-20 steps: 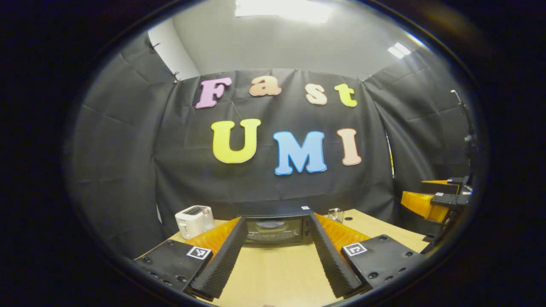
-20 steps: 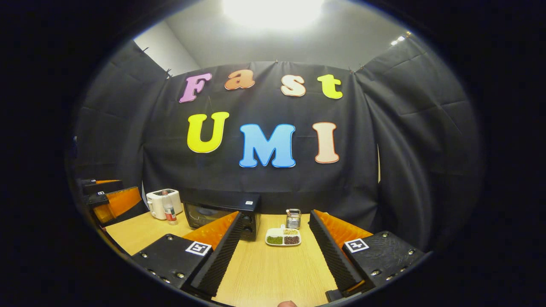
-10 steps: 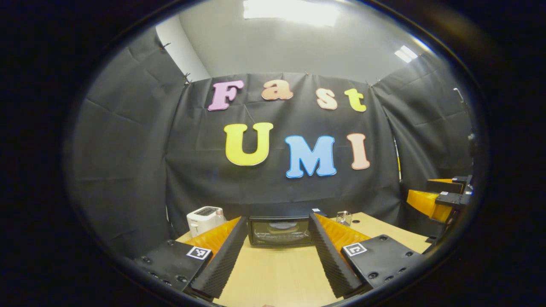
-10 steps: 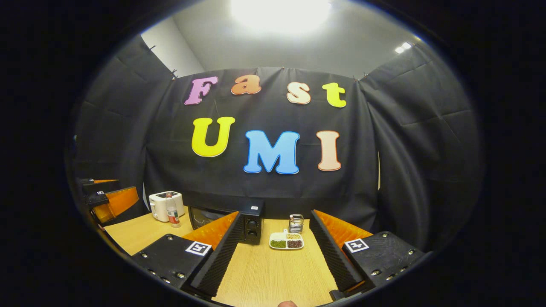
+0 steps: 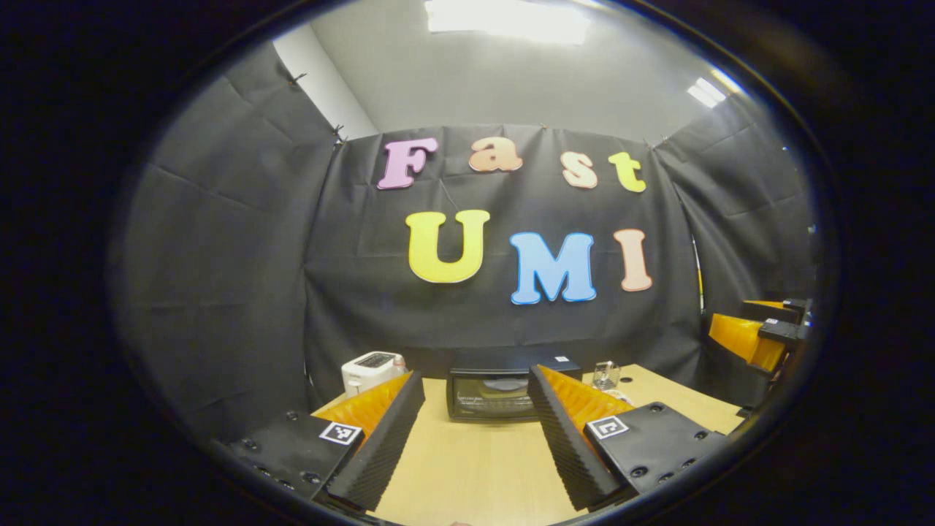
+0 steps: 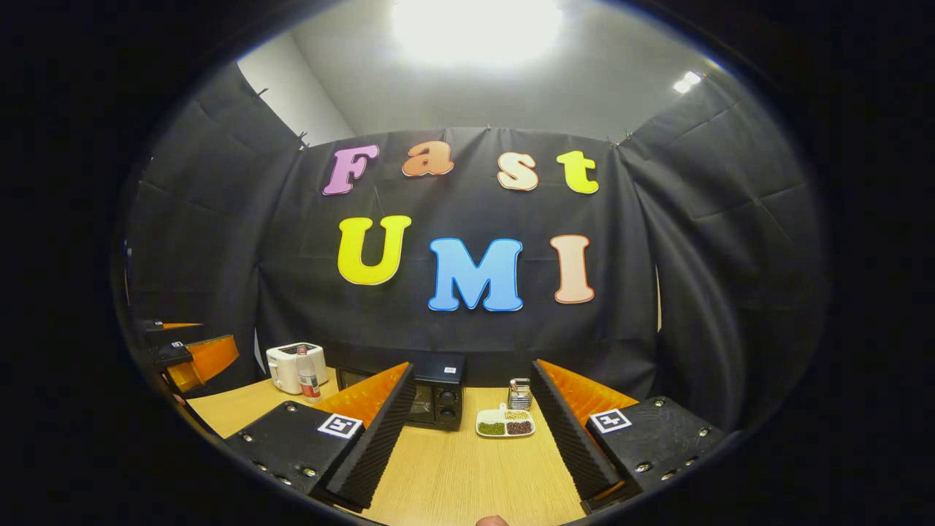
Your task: Open the electric oven with the left hand, put the food in, and close the electric oven.
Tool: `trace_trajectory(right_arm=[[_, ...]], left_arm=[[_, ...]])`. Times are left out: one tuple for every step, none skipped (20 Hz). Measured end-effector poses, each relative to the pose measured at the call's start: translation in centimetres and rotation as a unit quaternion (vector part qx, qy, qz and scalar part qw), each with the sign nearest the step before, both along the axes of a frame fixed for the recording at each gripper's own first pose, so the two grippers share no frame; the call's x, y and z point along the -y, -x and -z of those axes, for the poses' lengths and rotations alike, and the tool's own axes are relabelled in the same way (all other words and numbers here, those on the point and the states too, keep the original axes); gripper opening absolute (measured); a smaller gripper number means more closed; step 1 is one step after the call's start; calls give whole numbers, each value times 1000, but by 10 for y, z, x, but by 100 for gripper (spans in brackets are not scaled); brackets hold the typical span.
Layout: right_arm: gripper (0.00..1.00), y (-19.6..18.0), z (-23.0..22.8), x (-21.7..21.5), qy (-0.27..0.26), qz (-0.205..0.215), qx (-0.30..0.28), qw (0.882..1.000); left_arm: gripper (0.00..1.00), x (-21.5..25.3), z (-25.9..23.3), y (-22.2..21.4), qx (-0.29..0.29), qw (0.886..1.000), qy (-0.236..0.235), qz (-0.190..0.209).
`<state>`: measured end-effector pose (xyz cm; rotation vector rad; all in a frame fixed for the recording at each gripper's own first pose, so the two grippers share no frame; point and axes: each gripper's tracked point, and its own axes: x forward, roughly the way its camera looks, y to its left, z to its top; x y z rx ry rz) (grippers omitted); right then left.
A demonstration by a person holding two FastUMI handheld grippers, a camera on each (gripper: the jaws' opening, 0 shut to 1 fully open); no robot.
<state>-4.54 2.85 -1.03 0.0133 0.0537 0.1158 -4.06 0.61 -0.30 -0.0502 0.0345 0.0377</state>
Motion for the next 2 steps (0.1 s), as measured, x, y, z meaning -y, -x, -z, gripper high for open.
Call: trace_trajectory(right_arm=[[98,0,0,-1,-2,0,-1,1000],[98,0,0,-3,-4,0,-2,1000]], left_arm=[[100,-3,-1,1,1,1000,1,-1],[100,-4,0,2,0,1000,2,-2]])
